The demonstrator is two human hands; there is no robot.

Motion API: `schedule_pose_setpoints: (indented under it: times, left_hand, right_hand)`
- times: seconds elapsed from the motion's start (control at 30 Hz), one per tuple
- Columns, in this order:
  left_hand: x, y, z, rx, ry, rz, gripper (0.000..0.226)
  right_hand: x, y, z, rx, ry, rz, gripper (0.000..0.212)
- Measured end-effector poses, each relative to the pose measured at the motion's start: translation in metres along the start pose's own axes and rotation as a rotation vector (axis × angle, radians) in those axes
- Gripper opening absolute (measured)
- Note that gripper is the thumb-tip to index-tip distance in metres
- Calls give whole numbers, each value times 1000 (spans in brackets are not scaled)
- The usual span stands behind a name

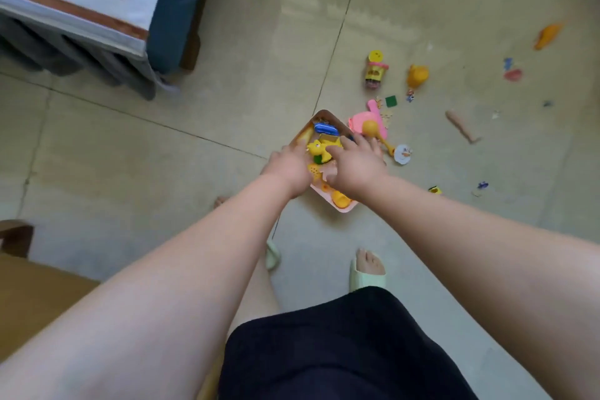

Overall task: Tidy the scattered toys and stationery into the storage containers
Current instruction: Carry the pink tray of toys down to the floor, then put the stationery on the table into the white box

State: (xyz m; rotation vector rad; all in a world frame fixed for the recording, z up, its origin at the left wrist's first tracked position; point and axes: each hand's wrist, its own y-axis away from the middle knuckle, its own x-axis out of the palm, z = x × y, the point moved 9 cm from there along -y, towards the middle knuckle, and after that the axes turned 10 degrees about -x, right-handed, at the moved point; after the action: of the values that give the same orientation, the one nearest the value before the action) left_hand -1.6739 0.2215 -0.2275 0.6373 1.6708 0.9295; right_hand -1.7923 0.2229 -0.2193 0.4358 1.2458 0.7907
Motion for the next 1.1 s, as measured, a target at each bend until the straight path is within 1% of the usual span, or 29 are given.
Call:
schedule_pose_setpoints:
  times: [0.1, 0.23, 0.37, 0.57, 0.67, 0.73, 0.77, 0.83, 0.87, 0.97, 1.03, 1.1]
  left_hand:
    - [17, 36, 7, -17, 73, -25, 56]
    - [36, 76, 31, -82, 66, 3, 63]
    - [36, 120, 78, -188, 107, -50, 62]
    - [31, 183, 142, -244, 216, -129, 65]
    - [20, 221, 176, -245, 330, -220, 64]
    - [26, 260, 224, -280, 412, -284, 62]
    - [21, 270, 226, -274, 430, -306, 61]
    - [24, 311, 266, -287, 466, -366, 58]
    - [35, 348, 316, -304, 489, -428, 55]
    - [36, 431, 397, -264, 544, -666, 46]
    - [50, 489, 450, -257, 597, -755, 46]
    - [70, 528, 496, -265, 621, -789, 45]
  right_hand:
    - [16, 29, 12, -32, 30, 25, 54]
    - [18, 50, 34, -70, 77, 2, 55]
    - [16, 76, 84, -146, 135, 6, 53]
    - [14, 107, 169, -196, 162, -51, 48]
    - [22, 127, 226, -261, 179, -72, 48]
    - [43, 150, 285, -333, 174, -96, 47]
    - [39, 155, 294, -337, 149, -114, 47]
    - [51, 179, 339, -384, 116, -155, 45]
    - [75, 203, 389, -456, 111, -190, 44]
    - [99, 256, 481, -560, 64, -309, 40]
    - [124, 296, 539, -629, 59, -351, 39]
    - [146, 327, 586, -673, 52, -375, 38]
